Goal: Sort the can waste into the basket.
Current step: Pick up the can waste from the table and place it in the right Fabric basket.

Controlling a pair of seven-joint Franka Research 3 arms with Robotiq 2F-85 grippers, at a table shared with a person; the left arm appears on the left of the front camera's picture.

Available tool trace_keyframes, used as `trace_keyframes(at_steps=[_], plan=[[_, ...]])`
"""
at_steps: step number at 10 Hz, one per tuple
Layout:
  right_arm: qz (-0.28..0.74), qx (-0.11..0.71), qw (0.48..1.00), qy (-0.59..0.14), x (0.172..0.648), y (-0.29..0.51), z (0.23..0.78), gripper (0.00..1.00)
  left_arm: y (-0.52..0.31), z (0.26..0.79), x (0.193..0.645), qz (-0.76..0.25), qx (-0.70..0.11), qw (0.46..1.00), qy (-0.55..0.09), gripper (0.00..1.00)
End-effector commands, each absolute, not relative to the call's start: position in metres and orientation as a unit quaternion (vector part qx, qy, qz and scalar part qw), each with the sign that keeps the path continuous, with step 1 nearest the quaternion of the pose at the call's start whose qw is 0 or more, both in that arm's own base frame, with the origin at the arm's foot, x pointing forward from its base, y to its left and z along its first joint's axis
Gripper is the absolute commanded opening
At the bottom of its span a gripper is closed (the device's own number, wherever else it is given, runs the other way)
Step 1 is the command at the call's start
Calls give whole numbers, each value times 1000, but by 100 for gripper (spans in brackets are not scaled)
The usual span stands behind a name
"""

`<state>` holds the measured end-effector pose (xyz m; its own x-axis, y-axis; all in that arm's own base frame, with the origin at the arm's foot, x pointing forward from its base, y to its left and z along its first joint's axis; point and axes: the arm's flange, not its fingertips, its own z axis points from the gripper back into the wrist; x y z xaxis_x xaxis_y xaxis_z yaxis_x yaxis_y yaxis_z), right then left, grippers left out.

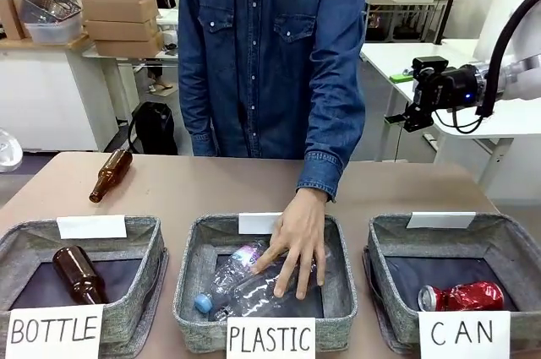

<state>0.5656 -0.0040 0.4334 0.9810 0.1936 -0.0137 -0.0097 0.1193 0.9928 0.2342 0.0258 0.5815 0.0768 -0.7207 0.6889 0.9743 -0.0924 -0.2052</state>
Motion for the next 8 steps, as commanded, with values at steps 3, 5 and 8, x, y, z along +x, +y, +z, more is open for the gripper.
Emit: trace_keyframes(at_steps=[3,5,8], plan=[[82,656,747,68,563,-5,436,100,22,585,241,-644,-343,657,-190,0],[82,656,747,68,563,-5,436,100,14,576,234,-625,-371,651,-217,38],[47,620,778,86,538,-39,483,100,-118,578,195,-663,-405,591,-216,38]])
